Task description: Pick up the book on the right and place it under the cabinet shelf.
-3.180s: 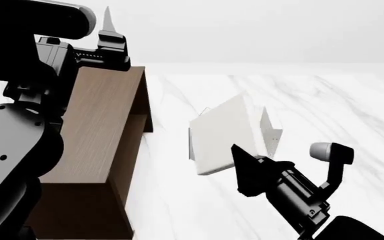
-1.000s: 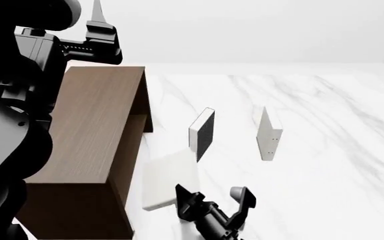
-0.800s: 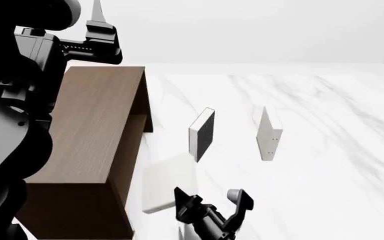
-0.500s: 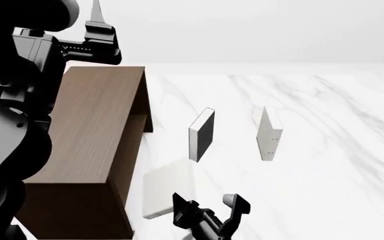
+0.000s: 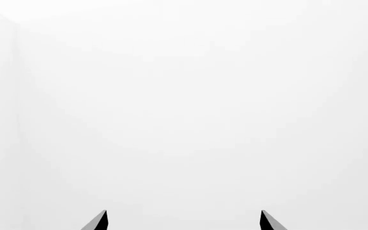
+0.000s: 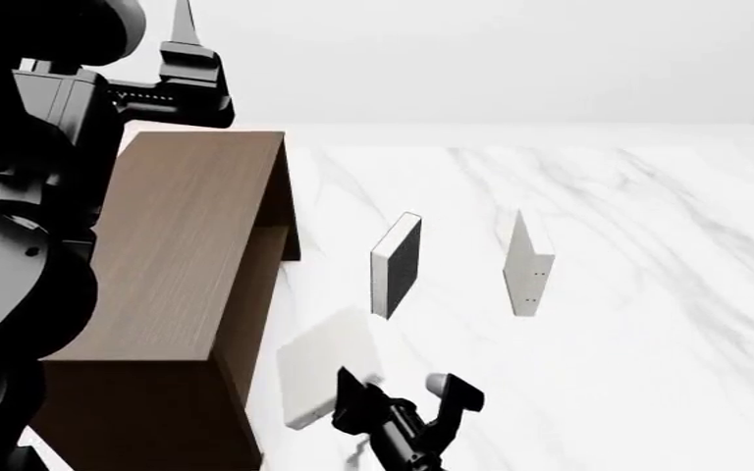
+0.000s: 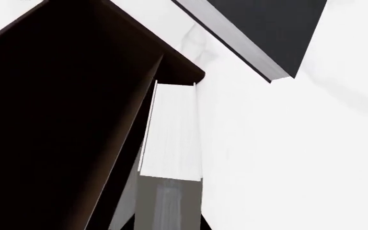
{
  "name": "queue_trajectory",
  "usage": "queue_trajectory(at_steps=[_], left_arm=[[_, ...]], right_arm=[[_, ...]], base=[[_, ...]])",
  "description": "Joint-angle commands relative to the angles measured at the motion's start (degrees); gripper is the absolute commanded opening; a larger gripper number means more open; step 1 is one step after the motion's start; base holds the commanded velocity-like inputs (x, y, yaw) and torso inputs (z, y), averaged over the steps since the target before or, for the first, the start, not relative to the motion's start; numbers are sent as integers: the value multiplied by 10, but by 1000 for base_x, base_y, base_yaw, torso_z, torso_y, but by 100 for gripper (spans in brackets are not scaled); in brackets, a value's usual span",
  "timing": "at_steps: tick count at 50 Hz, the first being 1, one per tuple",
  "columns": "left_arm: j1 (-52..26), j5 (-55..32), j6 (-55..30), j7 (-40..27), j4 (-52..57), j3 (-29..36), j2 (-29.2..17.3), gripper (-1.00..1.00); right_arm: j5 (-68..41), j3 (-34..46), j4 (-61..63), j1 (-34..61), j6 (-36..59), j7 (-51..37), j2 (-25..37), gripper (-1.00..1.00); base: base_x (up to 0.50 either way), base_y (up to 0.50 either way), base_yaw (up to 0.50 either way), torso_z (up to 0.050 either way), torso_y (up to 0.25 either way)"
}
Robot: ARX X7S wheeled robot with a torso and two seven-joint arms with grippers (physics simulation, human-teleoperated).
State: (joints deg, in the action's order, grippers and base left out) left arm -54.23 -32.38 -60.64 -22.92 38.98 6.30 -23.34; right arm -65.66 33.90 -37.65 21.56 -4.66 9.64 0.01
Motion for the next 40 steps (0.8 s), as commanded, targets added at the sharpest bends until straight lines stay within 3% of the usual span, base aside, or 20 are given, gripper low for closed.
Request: queue_trajectory(at_steps=[1,6,10,23,24,40], left_arm=[[2,-1,5,-1,0,-1,-1,100],[-1,-4,2,-2,3,-2,-2,100],[-1,-4,5,-3,2,-2,-3,100],[-1,-7,4,-6,4,-5,-4,100],[-1,-8,4,-7,4,-5,-4,100],[-3,-11,5,-9,2,-5,-5,100]], right_arm=[[-181,165,-165,70,-114,57,0,-100],[-311,318,-199,98,-184,63,0,-100],[-375,391,-205,110,-212,70,0,-100],[-447,473,-211,119,-237,75,1,-100],[-449,477,-211,120,-237,74,1,100],[-422,506,-140,118,-272,23,37,100]], base=[[0,0,5,0,0],[7,0,5,-4,0],[3,1,5,-3,0],[4,1,4,-2,0],[0,0,4,0,0],[0,0,0,-1,0]])
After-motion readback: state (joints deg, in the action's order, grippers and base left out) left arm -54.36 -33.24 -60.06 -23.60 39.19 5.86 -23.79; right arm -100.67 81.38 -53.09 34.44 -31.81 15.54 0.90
